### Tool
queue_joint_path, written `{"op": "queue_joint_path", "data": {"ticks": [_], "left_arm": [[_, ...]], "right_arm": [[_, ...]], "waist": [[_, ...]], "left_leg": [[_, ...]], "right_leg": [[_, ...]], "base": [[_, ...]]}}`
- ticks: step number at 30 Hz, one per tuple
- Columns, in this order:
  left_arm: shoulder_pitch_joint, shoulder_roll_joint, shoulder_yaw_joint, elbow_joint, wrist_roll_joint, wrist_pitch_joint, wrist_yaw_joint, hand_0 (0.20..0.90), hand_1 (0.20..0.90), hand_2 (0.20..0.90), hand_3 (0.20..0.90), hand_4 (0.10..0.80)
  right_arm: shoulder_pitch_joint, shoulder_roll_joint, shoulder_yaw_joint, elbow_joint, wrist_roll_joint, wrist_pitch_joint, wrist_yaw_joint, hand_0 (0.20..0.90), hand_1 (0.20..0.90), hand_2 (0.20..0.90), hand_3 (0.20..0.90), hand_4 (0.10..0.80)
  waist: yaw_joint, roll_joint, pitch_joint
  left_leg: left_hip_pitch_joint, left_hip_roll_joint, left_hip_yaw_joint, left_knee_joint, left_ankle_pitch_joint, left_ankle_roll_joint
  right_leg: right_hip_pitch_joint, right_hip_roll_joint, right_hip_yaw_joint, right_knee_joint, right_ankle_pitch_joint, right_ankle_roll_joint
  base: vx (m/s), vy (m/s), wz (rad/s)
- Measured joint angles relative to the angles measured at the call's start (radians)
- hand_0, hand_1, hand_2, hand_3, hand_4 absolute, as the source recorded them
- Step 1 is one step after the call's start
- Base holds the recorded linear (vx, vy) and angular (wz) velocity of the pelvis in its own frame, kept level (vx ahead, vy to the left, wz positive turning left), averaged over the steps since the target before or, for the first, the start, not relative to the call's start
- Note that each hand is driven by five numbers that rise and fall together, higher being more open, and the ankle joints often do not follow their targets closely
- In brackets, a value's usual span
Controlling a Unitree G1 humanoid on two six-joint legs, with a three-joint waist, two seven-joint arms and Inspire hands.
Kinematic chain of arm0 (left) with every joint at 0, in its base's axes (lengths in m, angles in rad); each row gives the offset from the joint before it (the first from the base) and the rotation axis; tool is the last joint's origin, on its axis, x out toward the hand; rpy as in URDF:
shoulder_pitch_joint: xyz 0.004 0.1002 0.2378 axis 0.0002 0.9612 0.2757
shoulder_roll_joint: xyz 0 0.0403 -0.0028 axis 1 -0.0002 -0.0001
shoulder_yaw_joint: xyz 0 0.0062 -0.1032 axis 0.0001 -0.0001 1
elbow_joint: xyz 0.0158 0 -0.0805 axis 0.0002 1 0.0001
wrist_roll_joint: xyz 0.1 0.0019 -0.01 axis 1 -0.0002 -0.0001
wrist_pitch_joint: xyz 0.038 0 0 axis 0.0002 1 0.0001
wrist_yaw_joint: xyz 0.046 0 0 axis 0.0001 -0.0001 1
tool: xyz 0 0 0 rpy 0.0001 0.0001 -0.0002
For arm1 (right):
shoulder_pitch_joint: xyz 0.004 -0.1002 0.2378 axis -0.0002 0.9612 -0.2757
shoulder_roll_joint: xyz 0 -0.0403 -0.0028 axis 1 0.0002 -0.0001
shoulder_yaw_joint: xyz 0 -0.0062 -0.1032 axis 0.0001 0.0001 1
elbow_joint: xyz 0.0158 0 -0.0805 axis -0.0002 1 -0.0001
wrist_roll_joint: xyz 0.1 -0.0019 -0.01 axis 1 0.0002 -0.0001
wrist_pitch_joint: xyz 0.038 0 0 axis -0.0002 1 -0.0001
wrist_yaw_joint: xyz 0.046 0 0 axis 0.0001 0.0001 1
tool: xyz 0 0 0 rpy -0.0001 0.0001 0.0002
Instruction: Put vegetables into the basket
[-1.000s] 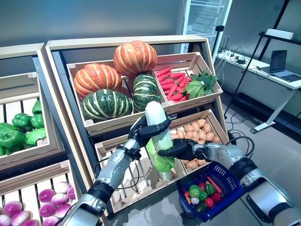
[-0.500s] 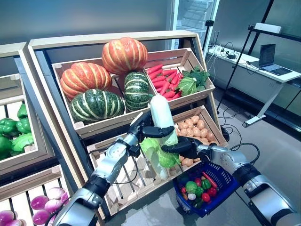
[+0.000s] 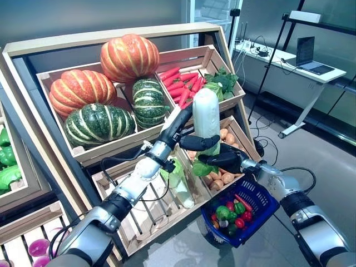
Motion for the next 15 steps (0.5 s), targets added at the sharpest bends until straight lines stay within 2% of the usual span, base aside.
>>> {"op": "queue_joint_path", "data": {"ticks": [6,8,10,11,13,15], "left_arm": [[-0.013,0.009,-0.032,0.007,-0.004,-0.003,0.018,0.900,0.900,0.900,0.900,0.800],[-0.016,0.009,-0.032,0.002,-0.090,0.014,-0.036,0.900,0.900,0.900,0.900,0.800],[-0.031,0.013,-0.032,0.002,-0.219,0.073,-0.122,0.900,0.900,0.900,0.900,0.800],[-0.032,0.011,-0.013,0.004,-0.343,0.139,-0.213,0.900,0.900,0.900,0.900,0.800],[-0.031,0.008,0.048,0.030,-0.547,0.281,-0.362,0.900,0.900,0.900,0.900,0.800],[-0.018,0.008,0.126,0.078,-0.687,0.387,-0.443,0.900,0.900,0.900,0.900,0.800]], "right_arm": [[0.000,0.000,0.000,0.013,0.001,-0.006,0.000,0.300,0.300,0.300,0.300,0.400],[0.002,0.000,0.000,0.013,0.001,-0.007,0.000,0.300,0.300,0.300,0.300,0.400],[0.012,0.000,0.000,0.019,0.001,-0.007,-0.002,0.300,0.300,0.300,0.300,0.400],[0.025,0.000,-0.001,0.021,0.001,-0.007,-0.004,0.300,0.300,0.300,0.300,0.400],[0.047,0.000,-0.005,0.041,-0.001,-0.006,-0.007,0.300,0.300,0.300,0.300,0.400],[0.083,-0.003,-0.060,0.078,-0.001,-0.003,-0.023,0.300,0.300,0.300,0.300,0.400]], "waist": [[0.004,0.000,0.003],[0.004,-0.001,0.003],[0.005,-0.001,0.004],[0.005,-0.002,0.005],[0.006,-0.005,0.016],[0.007,-0.007,0.032]], "left_leg": [[-0.007,0.000,0.001,0.000,0.000,0.000],[-0.010,0.000,0.001,0.000,0.000,0.000],[-0.012,0.000,0.001,0.000,0.000,0.000],[-0.012,0.000,0.001,0.000,0.000,0.000],[-0.011,0.000,0.001,0.000,0.000,0.000],[-0.010,0.000,0.002,0.000,0.000,0.000]], "right_leg": [[-0.008,0.000,0.000,0.000,0.000,0.000],[-0.011,0.000,0.001,0.001,0.000,0.000],[-0.013,0.000,0.001,0.001,0.001,0.000],[-0.014,0.000,0.001,0.002,0.001,0.000],[-0.014,0.000,0.002,0.002,0.001,0.000],[-0.013,0.000,0.003,0.002,0.003,0.000]], "base": [[0.000,0.000,0.00],[0.000,0.000,0.00],[0.000,0.000,0.00],[0.000,0.000,0.00],[0.000,0.000,0.00],[0.010,0.001,-0.02]]}}
